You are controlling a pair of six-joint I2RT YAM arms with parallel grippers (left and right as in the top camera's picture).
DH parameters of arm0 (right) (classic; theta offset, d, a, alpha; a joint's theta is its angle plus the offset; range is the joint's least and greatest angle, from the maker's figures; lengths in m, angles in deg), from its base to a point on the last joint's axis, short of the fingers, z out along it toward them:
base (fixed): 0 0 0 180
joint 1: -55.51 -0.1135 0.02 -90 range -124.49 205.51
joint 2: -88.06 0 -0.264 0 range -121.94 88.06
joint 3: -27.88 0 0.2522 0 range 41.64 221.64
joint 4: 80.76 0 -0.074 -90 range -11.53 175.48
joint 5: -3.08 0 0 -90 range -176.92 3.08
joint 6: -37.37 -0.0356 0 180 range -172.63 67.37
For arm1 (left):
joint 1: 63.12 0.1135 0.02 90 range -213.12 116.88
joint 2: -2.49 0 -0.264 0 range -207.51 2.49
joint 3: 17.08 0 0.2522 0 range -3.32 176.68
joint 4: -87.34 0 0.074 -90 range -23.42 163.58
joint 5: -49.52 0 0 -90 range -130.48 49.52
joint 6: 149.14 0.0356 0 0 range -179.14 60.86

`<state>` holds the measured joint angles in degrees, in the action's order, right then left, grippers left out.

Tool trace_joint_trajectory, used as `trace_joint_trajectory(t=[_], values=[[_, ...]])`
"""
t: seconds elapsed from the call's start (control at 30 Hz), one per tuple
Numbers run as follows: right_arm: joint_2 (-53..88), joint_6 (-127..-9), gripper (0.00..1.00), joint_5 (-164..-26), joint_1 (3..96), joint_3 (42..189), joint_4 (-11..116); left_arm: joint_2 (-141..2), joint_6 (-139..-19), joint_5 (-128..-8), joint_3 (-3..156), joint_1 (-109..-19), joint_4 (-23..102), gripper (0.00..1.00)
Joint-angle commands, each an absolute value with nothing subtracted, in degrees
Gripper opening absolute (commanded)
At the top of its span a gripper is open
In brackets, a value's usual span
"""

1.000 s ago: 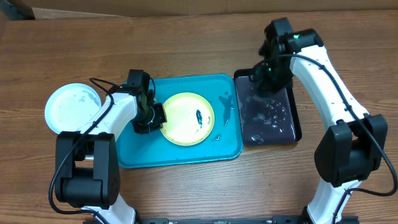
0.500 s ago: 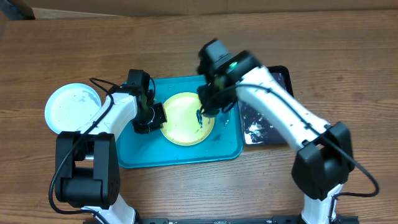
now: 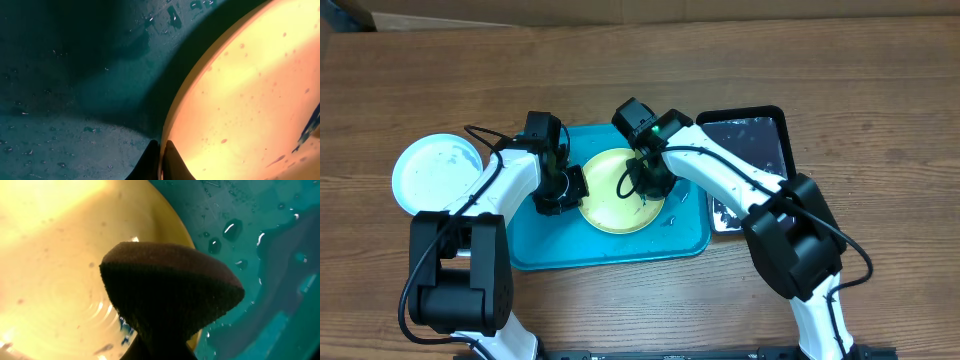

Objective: Clean dirty plates on tray and stack at the side
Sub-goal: 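Move the sponge onto the yellow plate and scrub it with the right gripper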

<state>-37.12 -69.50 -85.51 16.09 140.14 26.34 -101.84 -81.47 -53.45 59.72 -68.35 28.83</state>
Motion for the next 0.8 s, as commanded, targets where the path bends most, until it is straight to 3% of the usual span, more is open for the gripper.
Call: trace_joint_trajectory(t=[0.0, 0.4, 0.63, 0.77], values=[[-39.46, -70.74, 0.04, -86.06, 15.87, 140.09, 27.19, -102.87, -81.86, -54.05, 60.82, -68.4, 28.81, 0.05], [-44.4, -72.38, 0.04, -104.7, 15.68, 140.09, 28.09, -102.87, -81.88, -54.05, 60.82, -68.4, 28.85, 0.04], [-44.4, -72.36, 0.04, -108.99, 14.13, 140.09, 28.5, -102.87, -81.88, -54.07, 60.82, -68.4, 28.94, 0.04], [-44.4, -67.29, 0.04, -118.93, 13.91, 140.77, 30.82, -102.87, -81.88, -54.07, 60.82, -68.4, 28.89, 0.04]])
